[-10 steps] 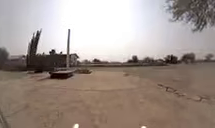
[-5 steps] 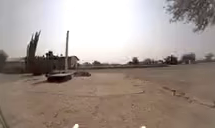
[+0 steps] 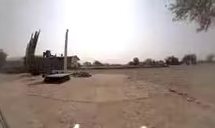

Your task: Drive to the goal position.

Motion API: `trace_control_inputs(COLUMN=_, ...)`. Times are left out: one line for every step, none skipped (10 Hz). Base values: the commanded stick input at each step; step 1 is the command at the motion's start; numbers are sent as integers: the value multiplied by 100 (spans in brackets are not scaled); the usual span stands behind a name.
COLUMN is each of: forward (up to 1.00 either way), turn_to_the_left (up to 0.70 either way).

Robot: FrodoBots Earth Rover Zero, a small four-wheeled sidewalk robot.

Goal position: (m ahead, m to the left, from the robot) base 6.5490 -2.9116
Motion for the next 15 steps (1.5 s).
trace_control_inputs(forward=70, turn_to_the_left=27)
trace_control_inputs(forward=70, turn_to_the_left=27)
trace_control_inputs(forward=70, turn_to_the_left=27)
trace_control_inputs(forward=70, turn_to_the_left=27)
trace_control_inputs(forward=70, turn_to_the_left=27)
trace_control_inputs(forward=70, turn_to_the_left=27)
trace_control_inputs(forward=70, turn_to_the_left=27)
trace_control_inputs(forward=70, turn_to_the_left=27)
trace_control_inputs(forward=70, turn_to_the_left=27)
trace_control_inputs(forward=70, turn_to_the_left=27)
trace_control_inputs(forward=70, turn_to_the_left=27)
trace_control_inputs(forward=55, turn_to_the_left=31)
trace_control_inputs(forward=8, turn_to_the_left=43)
trace_control_inputs(forward=0, turn_to_the_left=45)
trace_control_inputs(forward=0, turn_to_the_left=45)
